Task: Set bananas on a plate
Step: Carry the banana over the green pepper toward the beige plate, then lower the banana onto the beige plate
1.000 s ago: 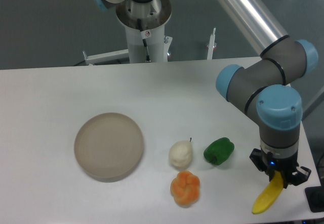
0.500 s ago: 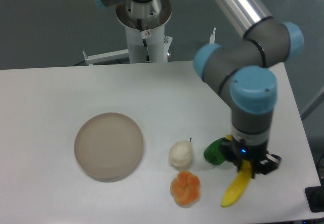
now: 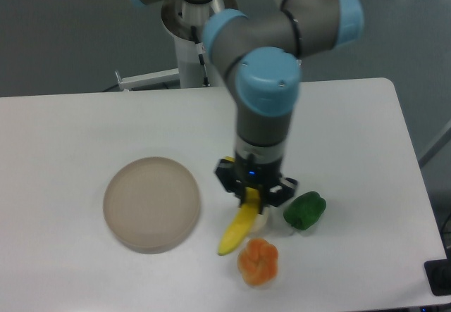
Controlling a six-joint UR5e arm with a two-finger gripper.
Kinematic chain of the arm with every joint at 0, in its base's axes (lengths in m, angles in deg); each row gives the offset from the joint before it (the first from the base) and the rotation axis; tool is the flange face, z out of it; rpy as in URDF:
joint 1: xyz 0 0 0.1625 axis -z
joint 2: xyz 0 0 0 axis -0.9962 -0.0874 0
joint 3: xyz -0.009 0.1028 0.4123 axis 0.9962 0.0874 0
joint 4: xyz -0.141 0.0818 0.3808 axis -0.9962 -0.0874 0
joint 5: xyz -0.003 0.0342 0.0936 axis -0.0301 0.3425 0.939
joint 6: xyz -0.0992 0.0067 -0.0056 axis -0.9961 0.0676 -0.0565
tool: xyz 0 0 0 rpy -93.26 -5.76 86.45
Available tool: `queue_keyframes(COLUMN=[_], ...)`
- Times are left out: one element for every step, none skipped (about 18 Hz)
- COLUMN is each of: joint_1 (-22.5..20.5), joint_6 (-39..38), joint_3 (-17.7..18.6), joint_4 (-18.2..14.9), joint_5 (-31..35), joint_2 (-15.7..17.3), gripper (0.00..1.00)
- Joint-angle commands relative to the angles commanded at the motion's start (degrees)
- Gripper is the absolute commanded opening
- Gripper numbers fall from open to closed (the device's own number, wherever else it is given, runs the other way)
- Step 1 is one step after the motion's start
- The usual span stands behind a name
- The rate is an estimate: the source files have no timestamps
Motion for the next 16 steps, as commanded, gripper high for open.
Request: queue_keyframes(joint_1=[1.32, 2.82, 4.14, 5.02, 5.99, 6.43, 6.78, 6.96, 7.05, 7.14, 7.14, 7.14, 7.31, 7.49, 7.49, 7.58], joint_6=[-2.29, -3.61, -4.32, -4.50, -4.59, -4.68, -4.59, -4.07, -3.63, -3.54, -3.02, -2.23, -1.87, -1.87, -1.87, -1.87], joint_3=[0.70, 1.75, 2.98, 4.38, 6.23, 7.81, 9.04, 10.28, 12.03, 13.26, 15.45, 17.30, 18.19, 18.98, 19.51, 19.69], joint_4=[0.00, 0.09, 0.09, 0.26, 0.61, 0.79, 2.10, 3.50, 5.95, 8.93, 11.92, 14.65, 16.42, 17.30, 17.49, 17.49], joint_5=[0.09, 0.09, 0.17, 0.26, 0.35, 0.44, 0.53, 0.53, 0.61, 0.79, 1.23, 2.27, 3.16, 3.60, 4.21, 4.57], joint_2=[0.18, 0.35, 0.44, 0.62, 1.14, 1.15, 1.06, 0.97, 1.06, 1.06, 0.89, 0.80, 0.71, 0.27, -0.17, -0.35], gripper=[0.24, 0.24, 0.23, 0.23, 0.23, 0.23, 0.23, 0.23, 0.22, 0.22, 0.21, 0.21, 0.21, 0.21, 0.21, 0.21])
